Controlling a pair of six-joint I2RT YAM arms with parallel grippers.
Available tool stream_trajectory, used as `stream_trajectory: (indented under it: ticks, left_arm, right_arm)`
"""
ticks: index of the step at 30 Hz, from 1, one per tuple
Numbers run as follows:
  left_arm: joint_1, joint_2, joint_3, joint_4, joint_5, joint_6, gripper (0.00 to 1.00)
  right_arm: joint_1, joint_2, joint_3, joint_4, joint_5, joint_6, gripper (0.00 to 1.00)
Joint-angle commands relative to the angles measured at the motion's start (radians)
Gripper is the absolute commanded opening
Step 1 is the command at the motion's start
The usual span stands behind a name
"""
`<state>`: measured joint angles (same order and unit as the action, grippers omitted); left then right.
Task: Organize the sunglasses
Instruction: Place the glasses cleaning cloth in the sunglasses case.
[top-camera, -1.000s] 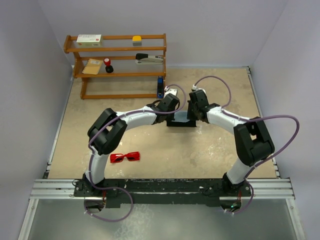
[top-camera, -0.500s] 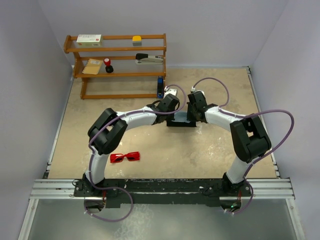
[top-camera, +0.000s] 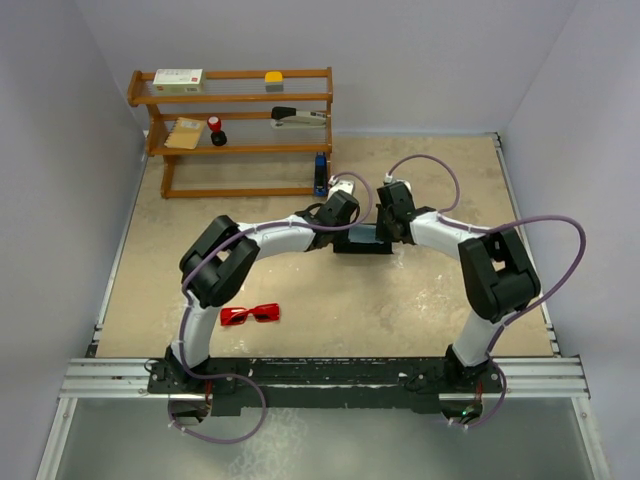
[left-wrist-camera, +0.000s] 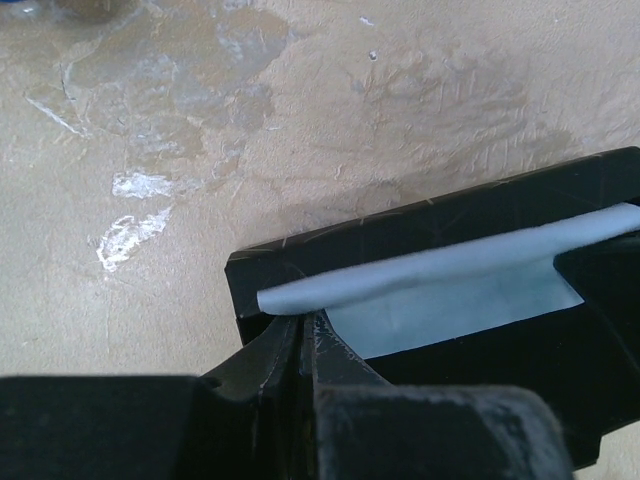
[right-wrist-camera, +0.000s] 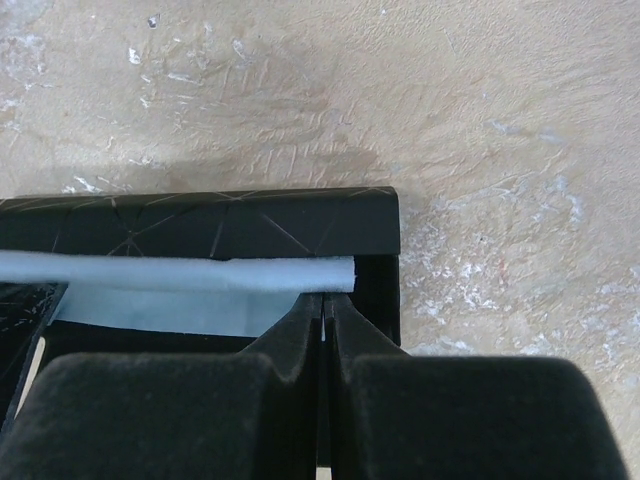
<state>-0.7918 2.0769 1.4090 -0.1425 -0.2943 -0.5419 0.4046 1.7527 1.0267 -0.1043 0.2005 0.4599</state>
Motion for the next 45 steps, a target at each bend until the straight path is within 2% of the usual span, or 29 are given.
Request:
stream_trajectory:
  ticks: [1,22,45]
  left_arm:
    - [0.009,0.021,0.015,0.043,0.0,-0.027,0.0]
    - [0.011,0.056,0.05,0.008,0.0,-0.051,0.0]
    - [0.011,-0.001,0.031,-0.086,0.031,-0.191,0.0]
  right_arm:
    - [-0.006,0.007,0.047,0.023,0.03,-0.014,0.0]
    - [-0.012,0.026,0.064,0.02,0.019,-0.024,0.0]
    - [-0.012,-0.017,0.032,0.015,-0.001,-0.013,0.0]
